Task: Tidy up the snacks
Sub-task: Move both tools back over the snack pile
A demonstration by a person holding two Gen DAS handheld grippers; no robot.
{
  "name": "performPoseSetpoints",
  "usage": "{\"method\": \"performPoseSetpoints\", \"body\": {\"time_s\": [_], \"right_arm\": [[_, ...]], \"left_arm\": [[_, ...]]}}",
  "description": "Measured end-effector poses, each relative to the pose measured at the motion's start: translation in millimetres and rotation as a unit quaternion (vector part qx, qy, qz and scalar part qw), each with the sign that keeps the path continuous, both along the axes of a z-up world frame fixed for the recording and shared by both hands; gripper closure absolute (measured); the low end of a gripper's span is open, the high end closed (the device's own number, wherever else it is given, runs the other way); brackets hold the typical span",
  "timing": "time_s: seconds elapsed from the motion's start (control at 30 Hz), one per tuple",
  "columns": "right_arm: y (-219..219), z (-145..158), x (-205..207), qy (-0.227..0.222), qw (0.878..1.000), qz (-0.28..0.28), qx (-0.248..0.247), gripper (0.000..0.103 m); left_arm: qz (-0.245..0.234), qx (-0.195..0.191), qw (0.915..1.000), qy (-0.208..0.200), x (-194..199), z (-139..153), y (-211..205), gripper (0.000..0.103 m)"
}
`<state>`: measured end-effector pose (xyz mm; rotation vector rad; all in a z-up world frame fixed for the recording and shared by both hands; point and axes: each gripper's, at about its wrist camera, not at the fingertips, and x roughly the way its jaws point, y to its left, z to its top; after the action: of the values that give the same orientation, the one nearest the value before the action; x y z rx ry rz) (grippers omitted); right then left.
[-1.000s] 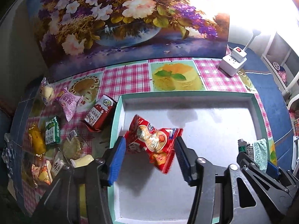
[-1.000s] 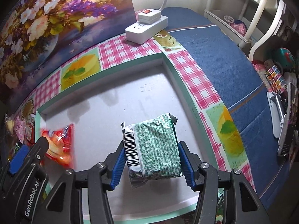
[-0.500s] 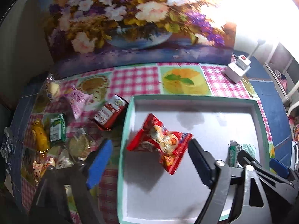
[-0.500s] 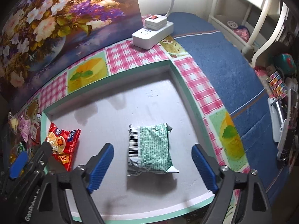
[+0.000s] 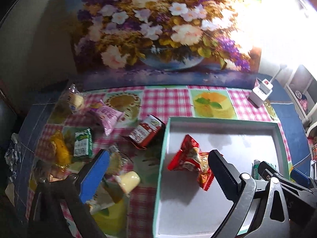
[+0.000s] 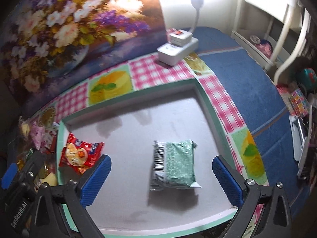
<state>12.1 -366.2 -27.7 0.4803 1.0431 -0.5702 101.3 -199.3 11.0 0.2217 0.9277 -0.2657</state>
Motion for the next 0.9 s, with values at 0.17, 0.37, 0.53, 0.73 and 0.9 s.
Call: {"method": "performPoseSetpoints", "body": {"time_s": [0.17, 0.37, 0.53, 0.73, 0.9], "right_arm": [[10.5, 8.2, 3.5, -0.028, 0.999, 0.016, 0.002, 0.0], [26.7, 16.1, 9.0, -0.045, 0.998, 0.038, 0.011, 0.0], [45.2, 22.2, 15.2, -0.046, 0.997, 0.059, 0.011, 0.0], [73.6, 31.2, 24.9, -0.06, 0.994, 0.09, 0.022, 0.0], [104.1, 39.7, 34.1, -0.072, 0.989, 0.124, 0.023, 0.0]], "left_arm": [[0.02, -0.017, 0.9997, 0.0, 4.6, 8.6, 23.5, 0.003], [0.051, -0.022, 0.9984, -0.009, 6.9, 19.3, 57.9, 0.003], [0.085, -0.029, 0.9956, -0.025, 5.5, 30.5, 93.4, 0.003], [0.114, -0.033, 0.9926, -0.025, 2.4, 29.0, 135.3, 0.003], [0.131, -0.051, 0.9899, -0.018, 0.3, 25.1, 171.7, 0.003]]}}
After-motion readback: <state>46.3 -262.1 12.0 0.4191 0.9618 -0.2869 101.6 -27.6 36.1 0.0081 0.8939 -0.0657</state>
